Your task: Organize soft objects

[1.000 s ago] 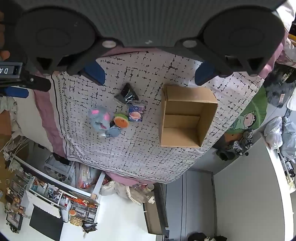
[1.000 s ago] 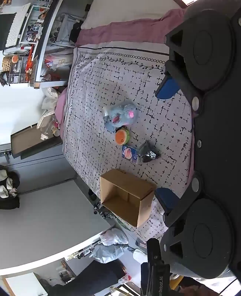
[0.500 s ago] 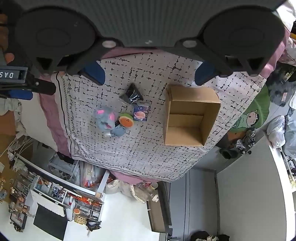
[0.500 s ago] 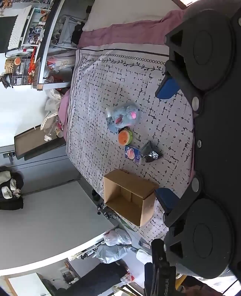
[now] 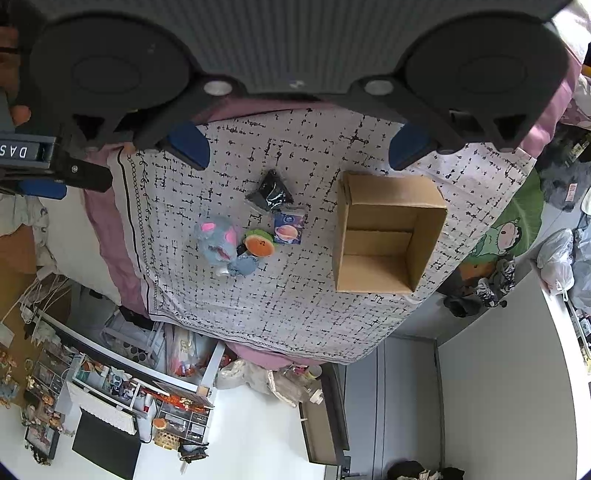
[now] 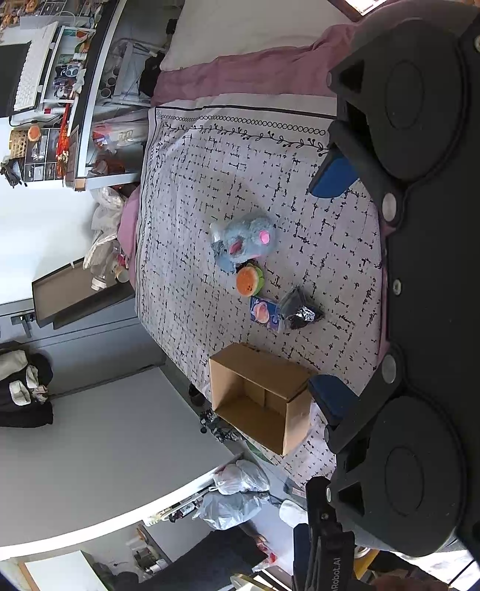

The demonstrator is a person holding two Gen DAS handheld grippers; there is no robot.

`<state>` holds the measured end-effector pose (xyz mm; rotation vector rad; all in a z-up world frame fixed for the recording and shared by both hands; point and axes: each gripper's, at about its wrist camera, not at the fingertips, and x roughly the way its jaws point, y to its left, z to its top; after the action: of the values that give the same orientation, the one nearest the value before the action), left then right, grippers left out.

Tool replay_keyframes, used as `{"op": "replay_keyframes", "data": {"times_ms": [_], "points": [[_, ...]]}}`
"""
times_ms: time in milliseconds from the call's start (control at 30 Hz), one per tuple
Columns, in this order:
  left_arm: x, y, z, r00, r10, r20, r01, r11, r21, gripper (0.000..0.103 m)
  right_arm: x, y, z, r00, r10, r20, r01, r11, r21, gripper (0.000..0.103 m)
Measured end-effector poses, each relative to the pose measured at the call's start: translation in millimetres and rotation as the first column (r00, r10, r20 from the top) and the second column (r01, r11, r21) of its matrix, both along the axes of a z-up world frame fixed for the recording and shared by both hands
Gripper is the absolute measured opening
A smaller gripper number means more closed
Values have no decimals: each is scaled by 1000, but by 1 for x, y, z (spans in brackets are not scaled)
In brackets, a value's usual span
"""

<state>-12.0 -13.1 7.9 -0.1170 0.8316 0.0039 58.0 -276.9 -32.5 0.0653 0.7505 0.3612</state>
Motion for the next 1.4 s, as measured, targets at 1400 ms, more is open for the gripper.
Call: {"op": "replay_keyframes", "data": {"times_ms": [1400], "points": [[-9, -1, 6, 1000, 10, 22, -10, 1000, -5, 102, -7, -4, 5, 999, -30, 39, 33, 998, -60, 103]]}}
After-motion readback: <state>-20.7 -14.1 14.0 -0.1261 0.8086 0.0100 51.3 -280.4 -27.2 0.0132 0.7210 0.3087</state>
